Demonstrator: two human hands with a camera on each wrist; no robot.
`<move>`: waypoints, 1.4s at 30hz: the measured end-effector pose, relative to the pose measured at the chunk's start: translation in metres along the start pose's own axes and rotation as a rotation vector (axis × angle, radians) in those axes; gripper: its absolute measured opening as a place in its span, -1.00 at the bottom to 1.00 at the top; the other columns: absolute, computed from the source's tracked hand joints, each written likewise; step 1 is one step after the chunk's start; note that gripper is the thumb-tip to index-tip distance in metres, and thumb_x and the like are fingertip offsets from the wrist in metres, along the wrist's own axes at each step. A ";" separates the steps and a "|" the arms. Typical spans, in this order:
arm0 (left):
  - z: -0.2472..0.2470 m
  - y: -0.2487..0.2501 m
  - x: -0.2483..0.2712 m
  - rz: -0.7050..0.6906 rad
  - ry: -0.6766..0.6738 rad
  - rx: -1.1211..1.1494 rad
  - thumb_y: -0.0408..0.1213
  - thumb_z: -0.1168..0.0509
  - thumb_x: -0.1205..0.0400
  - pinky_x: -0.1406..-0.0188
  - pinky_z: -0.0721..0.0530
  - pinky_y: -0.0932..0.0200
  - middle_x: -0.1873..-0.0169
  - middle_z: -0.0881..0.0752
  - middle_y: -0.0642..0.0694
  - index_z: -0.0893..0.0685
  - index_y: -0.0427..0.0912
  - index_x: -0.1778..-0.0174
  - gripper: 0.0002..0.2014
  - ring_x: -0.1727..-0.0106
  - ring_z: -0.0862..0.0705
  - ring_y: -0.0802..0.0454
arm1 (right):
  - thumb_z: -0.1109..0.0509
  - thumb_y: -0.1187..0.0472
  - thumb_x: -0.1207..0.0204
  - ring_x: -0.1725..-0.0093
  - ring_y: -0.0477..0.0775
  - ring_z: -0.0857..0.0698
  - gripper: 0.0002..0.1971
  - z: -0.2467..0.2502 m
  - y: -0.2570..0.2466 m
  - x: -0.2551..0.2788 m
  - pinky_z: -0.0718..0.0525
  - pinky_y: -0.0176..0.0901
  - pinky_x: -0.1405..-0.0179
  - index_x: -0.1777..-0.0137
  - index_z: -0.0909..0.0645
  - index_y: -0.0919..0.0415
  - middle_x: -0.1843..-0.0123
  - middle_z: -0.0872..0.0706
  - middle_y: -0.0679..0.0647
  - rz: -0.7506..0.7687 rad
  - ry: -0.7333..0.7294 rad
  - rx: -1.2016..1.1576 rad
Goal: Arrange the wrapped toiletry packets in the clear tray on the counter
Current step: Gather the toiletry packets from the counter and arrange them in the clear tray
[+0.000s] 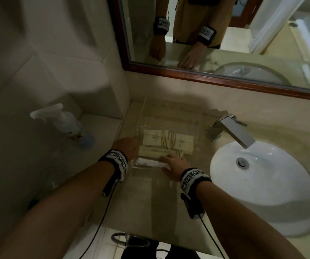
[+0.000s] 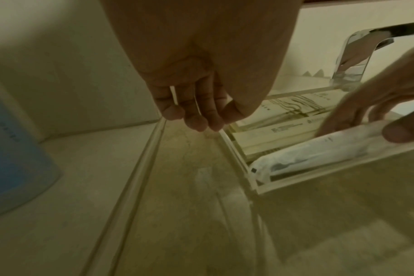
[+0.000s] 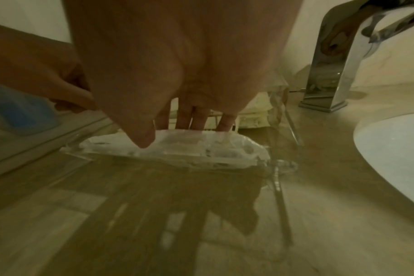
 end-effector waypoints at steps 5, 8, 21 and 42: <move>0.001 0.006 -0.006 0.023 0.011 0.039 -0.26 -0.10 -0.67 0.45 -0.43 0.12 0.30 -0.62 -0.20 -0.44 -0.31 -0.31 -0.68 0.37 -0.55 -0.13 | -0.30 0.13 -0.60 -0.34 0.22 -0.57 -0.53 -0.002 -0.014 -0.003 -0.56 0.11 -0.29 -0.52 -0.41 -0.01 -0.40 -0.58 0.09 0.057 -0.032 -0.052; -0.007 0.010 -0.010 0.006 -0.044 0.033 -0.27 -0.16 -0.61 0.28 -0.56 0.06 0.11 -0.72 -0.27 -0.55 -0.26 -0.17 -0.74 0.17 -0.69 -0.23 | -0.24 0.19 -0.64 -0.38 0.23 -0.58 -0.52 -0.014 -0.019 -0.004 -0.56 0.07 -0.35 -0.56 -0.37 -0.04 -0.47 -0.55 0.14 0.036 -0.107 -0.063; -0.042 0.020 -0.005 -0.170 -0.304 0.165 -0.03 -0.38 -0.52 0.19 -0.66 0.11 0.17 -0.77 -0.10 -0.80 -0.13 0.05 -0.74 0.20 -0.70 -0.03 | -0.22 0.36 -0.58 -0.22 0.18 -0.66 -0.58 -0.008 -0.012 -0.010 -0.63 0.04 -0.21 -0.38 -0.53 0.02 -0.29 -0.67 0.09 -0.062 -0.038 -0.165; -0.014 0.022 -0.005 -0.173 -0.165 0.201 -0.25 -0.25 -0.63 0.17 -0.52 0.13 0.07 -0.68 -0.22 -0.63 -0.27 0.09 -0.85 0.10 -0.63 -0.12 | -0.19 -0.01 -0.64 -0.48 0.15 -0.41 -0.55 -0.017 -0.006 0.001 -0.21 0.21 -0.51 -0.52 -0.33 0.02 -0.47 -0.46 0.05 -0.023 0.045 -0.051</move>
Point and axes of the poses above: each hand's wrist, its own x-axis away from the middle knuckle, its own z-axis out of the back of the hand, y = z × x, the point moved 8 cm from there along -x, towards the middle knuckle
